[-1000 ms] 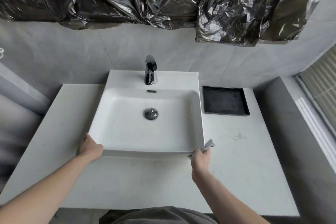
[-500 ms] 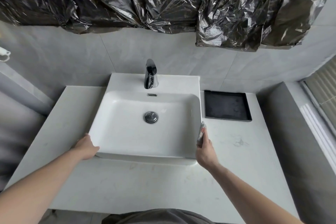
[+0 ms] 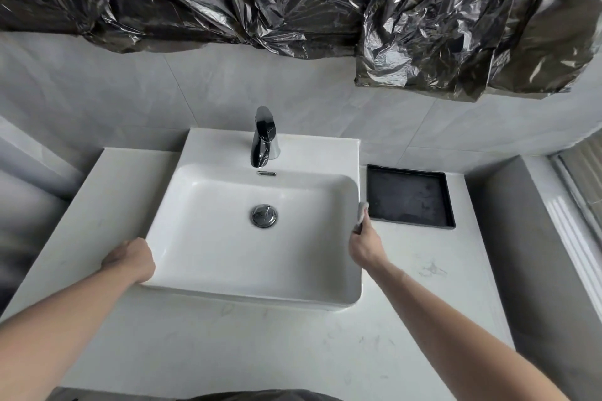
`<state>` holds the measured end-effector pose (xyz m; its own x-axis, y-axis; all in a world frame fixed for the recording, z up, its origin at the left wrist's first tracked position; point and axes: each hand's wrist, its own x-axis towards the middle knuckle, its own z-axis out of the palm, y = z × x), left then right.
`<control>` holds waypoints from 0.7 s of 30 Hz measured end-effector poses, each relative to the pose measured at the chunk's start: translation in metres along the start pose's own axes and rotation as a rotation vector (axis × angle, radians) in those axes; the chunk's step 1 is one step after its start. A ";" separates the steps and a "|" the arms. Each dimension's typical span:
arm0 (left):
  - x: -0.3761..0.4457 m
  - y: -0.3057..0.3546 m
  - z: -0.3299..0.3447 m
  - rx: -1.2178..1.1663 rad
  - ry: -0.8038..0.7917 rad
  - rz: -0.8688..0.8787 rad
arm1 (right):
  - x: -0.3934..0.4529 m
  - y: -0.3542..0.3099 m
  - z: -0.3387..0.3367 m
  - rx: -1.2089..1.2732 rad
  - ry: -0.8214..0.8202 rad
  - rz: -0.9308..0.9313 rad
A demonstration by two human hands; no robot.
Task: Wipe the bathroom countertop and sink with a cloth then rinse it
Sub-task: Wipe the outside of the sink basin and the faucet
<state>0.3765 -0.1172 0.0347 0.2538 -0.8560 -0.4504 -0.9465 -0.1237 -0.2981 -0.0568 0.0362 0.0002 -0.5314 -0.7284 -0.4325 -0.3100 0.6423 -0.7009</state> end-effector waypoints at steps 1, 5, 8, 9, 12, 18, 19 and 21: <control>0.001 0.002 0.000 0.007 -0.005 -0.009 | 0.011 -0.011 -0.004 0.007 0.002 -0.010; 0.006 0.004 -0.001 0.031 -0.024 -0.026 | 0.064 -0.049 -0.017 -0.022 0.000 -0.036; 0.009 0.006 -0.002 0.066 -0.030 -0.028 | 0.103 -0.070 -0.025 -0.050 -0.012 -0.071; 0.010 0.007 -0.002 0.077 -0.035 -0.035 | 0.113 -0.077 -0.027 -0.059 -0.020 -0.081; 0.011 0.008 -0.004 0.097 -0.045 -0.043 | 0.130 -0.088 -0.030 -0.117 -0.027 -0.113; 0.008 0.010 -0.006 0.102 -0.036 -0.029 | 0.113 -0.061 -0.019 -0.096 0.078 -0.176; 0.008 0.010 -0.007 0.103 -0.035 -0.029 | 0.105 -0.056 -0.017 -0.086 0.099 -0.188; 0.006 0.010 -0.008 0.101 -0.032 -0.033 | 0.091 -0.042 -0.013 -0.099 0.108 -0.218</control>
<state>0.3667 -0.1273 0.0359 0.2919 -0.8359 -0.4648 -0.9131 -0.0988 -0.3956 -0.1027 -0.0544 -0.0020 -0.5232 -0.8257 -0.2110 -0.4988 0.4974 -0.7098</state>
